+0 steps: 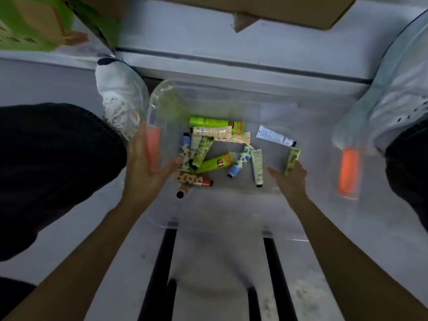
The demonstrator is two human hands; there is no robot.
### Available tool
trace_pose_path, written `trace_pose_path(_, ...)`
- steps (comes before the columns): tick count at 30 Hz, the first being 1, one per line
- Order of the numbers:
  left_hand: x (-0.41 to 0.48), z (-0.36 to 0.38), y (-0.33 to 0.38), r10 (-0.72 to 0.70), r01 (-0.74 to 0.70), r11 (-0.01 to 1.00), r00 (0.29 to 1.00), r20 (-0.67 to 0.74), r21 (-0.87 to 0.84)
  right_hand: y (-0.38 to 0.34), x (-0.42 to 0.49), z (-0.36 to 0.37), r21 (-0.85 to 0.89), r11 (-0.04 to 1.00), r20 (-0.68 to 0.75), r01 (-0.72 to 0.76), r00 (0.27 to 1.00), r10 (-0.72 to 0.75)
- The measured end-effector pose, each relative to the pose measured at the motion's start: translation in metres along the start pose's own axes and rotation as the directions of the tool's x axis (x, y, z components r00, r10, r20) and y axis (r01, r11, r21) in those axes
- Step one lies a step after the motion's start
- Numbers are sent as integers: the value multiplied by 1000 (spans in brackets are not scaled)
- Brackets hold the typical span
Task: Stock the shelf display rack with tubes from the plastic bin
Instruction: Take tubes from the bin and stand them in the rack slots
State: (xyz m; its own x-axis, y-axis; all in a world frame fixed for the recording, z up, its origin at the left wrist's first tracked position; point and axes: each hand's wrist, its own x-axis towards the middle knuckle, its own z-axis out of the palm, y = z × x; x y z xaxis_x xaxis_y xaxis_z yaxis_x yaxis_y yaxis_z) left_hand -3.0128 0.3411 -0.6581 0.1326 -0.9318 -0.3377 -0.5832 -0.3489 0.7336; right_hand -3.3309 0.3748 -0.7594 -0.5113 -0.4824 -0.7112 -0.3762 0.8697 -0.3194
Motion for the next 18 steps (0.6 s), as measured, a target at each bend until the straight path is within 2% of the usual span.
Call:
trace_pose_path(5, 1, 6, 0, -47, 44, 997, 997, -53, -60, -5, 7, 16, -69, 997, -110, -42, 993, 34)
trace_pose_path(11, 4, 5, -3, -135, 131, 954, 991, 3, -271, -10, 13, 19, -130, 988, -170, -78, 984, 56)
trace_pose_path(18, 5, 7, -3, -205, 193, 924, 979, -3, -331, -12, 22, 20, -87, 994, -198, -60, 979, 42)
